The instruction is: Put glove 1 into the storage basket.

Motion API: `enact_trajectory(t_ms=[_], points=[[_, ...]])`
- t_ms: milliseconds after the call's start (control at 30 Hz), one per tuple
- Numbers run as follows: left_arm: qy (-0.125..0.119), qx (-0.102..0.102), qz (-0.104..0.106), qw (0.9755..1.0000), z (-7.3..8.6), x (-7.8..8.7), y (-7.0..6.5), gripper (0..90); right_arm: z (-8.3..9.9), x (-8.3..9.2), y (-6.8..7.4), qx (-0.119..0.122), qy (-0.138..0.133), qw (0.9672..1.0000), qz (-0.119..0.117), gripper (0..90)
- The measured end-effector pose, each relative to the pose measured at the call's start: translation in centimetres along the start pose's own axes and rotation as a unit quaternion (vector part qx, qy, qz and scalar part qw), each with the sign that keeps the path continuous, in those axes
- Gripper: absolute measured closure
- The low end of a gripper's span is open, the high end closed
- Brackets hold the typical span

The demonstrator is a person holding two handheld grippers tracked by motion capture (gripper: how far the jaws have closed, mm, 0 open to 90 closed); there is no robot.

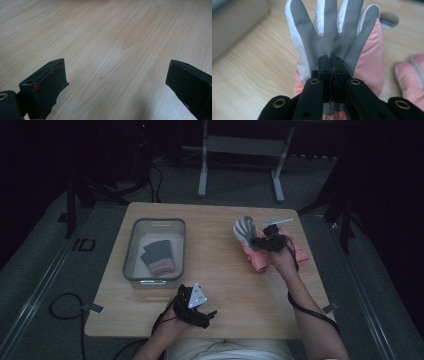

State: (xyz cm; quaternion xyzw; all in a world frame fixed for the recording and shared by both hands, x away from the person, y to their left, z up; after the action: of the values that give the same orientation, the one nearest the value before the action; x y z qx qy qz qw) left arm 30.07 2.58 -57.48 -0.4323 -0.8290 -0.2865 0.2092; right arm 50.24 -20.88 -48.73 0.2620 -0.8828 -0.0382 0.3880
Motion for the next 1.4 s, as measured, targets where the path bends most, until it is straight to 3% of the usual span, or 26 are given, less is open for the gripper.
enact_trajectory(t_ms=[200,333,500,533,667,700,733,800,1000,1100,1400], points=[[-0.004,-0.007,-0.001,1.0,-0.1,0.1,-0.1,2.9,0.0,3.1,4.3,0.0,-0.041,0.9987,-0.031,87.9],[-0.008,-0.003,0.001,1.0,-0.1,0.3,-0.1,2.9,0.9,4.2,5.8,-0.029,-0.051,0.9976,-0.034,88.0],[-0.009,-0.002,0.002,1.0,0.0,0.3,-0.1,2.9,2.0,5.2,6.8,-0.052,-0.063,0.9966,-0.015,88.2],[-0.009,-0.003,0.001,1.0,0.0,0.3,-0.1,2.9,2.4,5.5,6.8,-0.069,-0.07,0.9952,-0.001,88.2],[-0.012,-0.002,0.003,0.9999,0.0,0.2,0.0,2.9,3.3,5.5,6.8,-0.088,-0.073,0.9932,0.022,88.3],[-0.012,-0.002,0.003,0.9999,0.0,0.2,0.0,2.9,3.8,5.4,6.9,-0.09,-0.072,0.9927,0.035,88.3],[-0.009,-0.003,0.006,0.9999,0.1,0.1,0.0,2.8,5.0,4.8,6.8,-0.113,-0.071,0.9895,0.056,88.3],[-0.01,-0.002,0.006,0.9999,0.2,0.0,0.0,2.9,6.1,3.9,6.7,-0.119,-0.063,0.9883,0.072,88.3],[-0.004,-0.004,0.012,0.9999,0.4,-0.5,-0.1,2.9,7.9,1.2,6.5,-0.146,-0.046,0.9843,0.088,88.3],[-0.002,-0.003,0.016,0.9999,0.5,-0.5,-0.1,2.8,8.2,0.0,6.9,-0.137,-0.045,0.9844,0.1,88.2],[-0.003,-0.005,0.018,0.9998,0.5,-0.5,-0.2,2.8,8.4,-3.7,7.5,-0.153,-0.029,0.983,0.098,87.9]])
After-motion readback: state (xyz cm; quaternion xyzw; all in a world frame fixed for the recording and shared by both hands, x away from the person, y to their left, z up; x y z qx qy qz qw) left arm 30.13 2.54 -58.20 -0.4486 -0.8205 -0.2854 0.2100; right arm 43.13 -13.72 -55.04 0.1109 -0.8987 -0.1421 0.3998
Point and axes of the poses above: each handheld gripper's, and its own axes: x roughly backward along the jaws, z roughly out of its underside, y roughly to its left, the point moved 5 cm from there along -x, roughly forward along the jaws, and after that the axes turned 14 degrees about -x, right-handed, at the moved point
